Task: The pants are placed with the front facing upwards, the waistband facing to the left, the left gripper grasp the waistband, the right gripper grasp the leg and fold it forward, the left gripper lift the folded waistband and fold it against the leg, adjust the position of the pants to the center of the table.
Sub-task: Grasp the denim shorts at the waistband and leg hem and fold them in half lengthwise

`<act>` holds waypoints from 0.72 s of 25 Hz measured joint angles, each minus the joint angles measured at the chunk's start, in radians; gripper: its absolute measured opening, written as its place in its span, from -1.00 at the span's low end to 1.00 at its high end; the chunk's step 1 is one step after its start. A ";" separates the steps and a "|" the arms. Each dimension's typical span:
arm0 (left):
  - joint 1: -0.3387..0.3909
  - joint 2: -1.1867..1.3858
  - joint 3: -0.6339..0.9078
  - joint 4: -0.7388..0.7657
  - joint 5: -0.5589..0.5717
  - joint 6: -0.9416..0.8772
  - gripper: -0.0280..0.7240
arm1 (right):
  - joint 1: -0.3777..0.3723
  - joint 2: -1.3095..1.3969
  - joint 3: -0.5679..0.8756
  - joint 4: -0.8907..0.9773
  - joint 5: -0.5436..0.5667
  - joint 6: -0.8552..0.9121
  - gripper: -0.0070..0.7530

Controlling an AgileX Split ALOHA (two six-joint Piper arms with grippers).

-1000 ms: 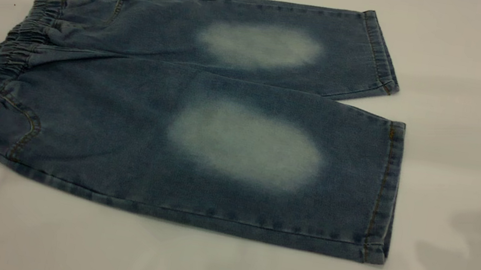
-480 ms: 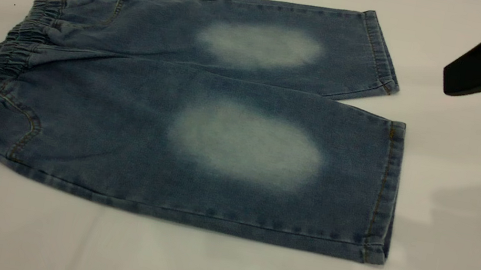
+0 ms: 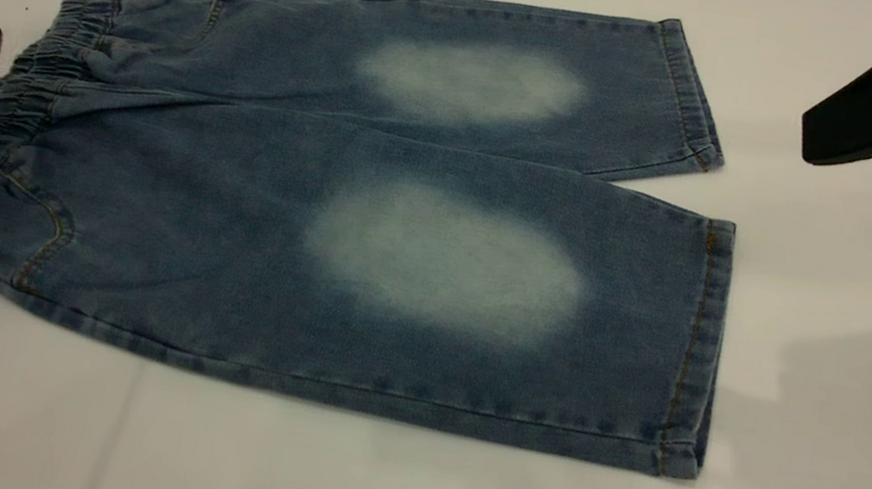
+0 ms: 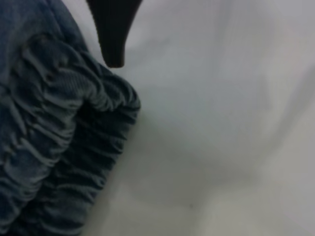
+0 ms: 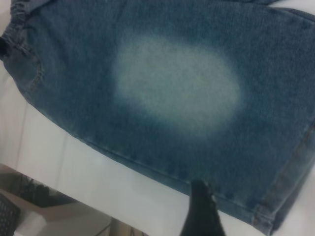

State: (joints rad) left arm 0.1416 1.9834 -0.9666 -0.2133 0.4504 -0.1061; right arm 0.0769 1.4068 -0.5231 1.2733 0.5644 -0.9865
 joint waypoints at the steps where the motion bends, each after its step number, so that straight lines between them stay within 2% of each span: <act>1: 0.000 0.009 0.000 0.000 -0.005 0.000 0.40 | 0.000 0.000 0.000 0.000 0.000 0.000 0.16; 10: 0.000 0.090 -0.002 -0.036 -0.071 0.001 0.35 | 0.000 0.000 0.000 0.002 -0.004 0.000 0.16; 12: 0.000 0.092 -0.005 -0.038 -0.071 0.008 0.19 | 0.000 0.000 0.000 0.001 0.012 0.000 0.16; 14: 0.000 0.094 -0.006 -0.044 -0.071 0.014 -0.07 | 0.000 0.002 0.000 -0.001 0.036 0.000 0.16; 16: 0.000 0.094 -0.006 -0.050 -0.071 0.017 -0.41 | 0.000 0.017 0.002 -0.001 0.062 0.007 0.16; 18: 0.000 0.091 -0.006 -0.053 -0.067 0.023 -0.64 | 0.000 0.050 0.020 0.002 0.069 0.021 0.16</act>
State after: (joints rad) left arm 0.1418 2.0749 -0.9729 -0.2668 0.3834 -0.0827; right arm 0.0769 1.4565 -0.5036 1.2755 0.6331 -0.9656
